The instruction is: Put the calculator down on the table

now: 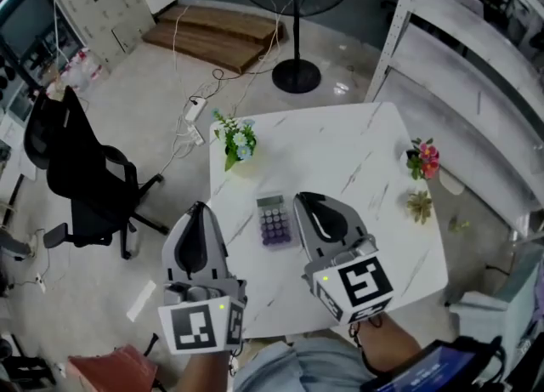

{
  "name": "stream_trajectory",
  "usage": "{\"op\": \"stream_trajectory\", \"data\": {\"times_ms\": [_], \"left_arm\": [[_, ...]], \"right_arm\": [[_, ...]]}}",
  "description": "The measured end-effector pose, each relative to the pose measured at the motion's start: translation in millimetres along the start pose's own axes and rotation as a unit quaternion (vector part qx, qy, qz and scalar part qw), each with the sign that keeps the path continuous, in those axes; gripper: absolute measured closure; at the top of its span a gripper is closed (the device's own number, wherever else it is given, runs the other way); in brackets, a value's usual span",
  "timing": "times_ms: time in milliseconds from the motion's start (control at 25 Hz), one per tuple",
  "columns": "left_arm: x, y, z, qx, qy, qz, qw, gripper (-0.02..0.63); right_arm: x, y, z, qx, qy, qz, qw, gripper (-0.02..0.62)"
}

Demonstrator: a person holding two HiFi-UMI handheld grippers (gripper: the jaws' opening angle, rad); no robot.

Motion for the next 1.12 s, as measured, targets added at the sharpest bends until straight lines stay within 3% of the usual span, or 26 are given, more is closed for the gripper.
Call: {"op": "stream_trajectory", "data": {"times_ms": [280,720,1120], "left_arm": [[26.8,-21.7,30.0,0.001,-0.045,-0.017,0.9988,0.598],[43.7,-39.4,40.4,-0.015,-0.074,-0.033,0.9966,0.598],[39.2,-33.7,37.4,-0.014,-0.067,-0.033,0.9971,0.598]], "right_arm": [[21.3,2.7,36.4,-0.01,-0.032,0.031,0.999,0.577],[35.9,2.0,52.2,-0.014,-0.06,0.04,0.997,0.58],[35.1,5.0,45.0,-0.016,-0.06,0.037,0.997,0.58]]}}
Point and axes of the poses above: the fingertips, and each gripper's own axes: z backward along the fingers, y to its left, x out of its top, the point moved 7 cm from there along z, backward along the fingers, and after that the axes turned 7 degrees about x, right-handed, at the moved point
